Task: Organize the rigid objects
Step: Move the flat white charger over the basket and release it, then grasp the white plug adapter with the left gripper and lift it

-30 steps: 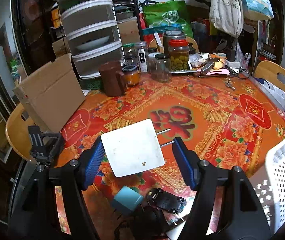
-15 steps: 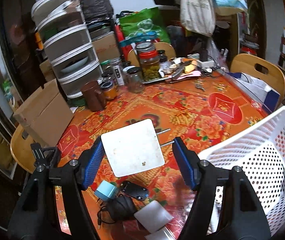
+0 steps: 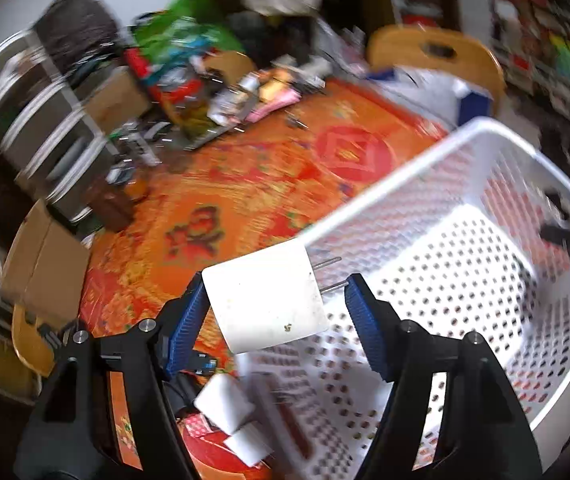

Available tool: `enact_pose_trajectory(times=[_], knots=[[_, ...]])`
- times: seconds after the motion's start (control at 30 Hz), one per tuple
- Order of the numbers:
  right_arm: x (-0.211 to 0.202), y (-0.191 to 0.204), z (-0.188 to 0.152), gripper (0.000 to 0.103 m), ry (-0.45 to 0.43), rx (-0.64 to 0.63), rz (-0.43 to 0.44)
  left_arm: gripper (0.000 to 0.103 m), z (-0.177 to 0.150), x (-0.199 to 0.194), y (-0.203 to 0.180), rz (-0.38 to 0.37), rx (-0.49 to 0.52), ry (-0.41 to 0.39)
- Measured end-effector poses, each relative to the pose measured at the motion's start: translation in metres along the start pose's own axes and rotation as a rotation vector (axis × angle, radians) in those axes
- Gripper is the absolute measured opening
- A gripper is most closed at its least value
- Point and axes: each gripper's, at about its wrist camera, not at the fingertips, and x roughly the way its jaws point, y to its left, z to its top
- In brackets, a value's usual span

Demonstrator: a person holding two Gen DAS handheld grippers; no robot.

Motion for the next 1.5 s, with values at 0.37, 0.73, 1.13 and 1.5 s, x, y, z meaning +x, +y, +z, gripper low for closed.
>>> enact_pose_trajectory(times=[0.37, 0.73, 1.13, 1.5], knots=[[0.001, 0.000, 0.000, 0.012, 0.005, -0.006, -0.002, 0.066, 0.008, 0.086, -0.090, 0.012, 0.304, 0.309], [0.001, -0.001, -0.002, 0.013, 0.007, -0.003, 0.005, 0.083, -0.003, 0.105, -0.098, -0.065, 0.315, 0.366], [0.000, -0.001, -0.001, 0.013, 0.019, -0.009, -0.002, 0.098, -0.094, -0.016, 0.097, 0.010, -0.248, -0.037], [0.000, -0.001, -0.001, 0.013, 0.013, -0.009, 0.001, 0.098, -0.237, 0.028, 0.088, -0.096, -0.398, 0.038]])
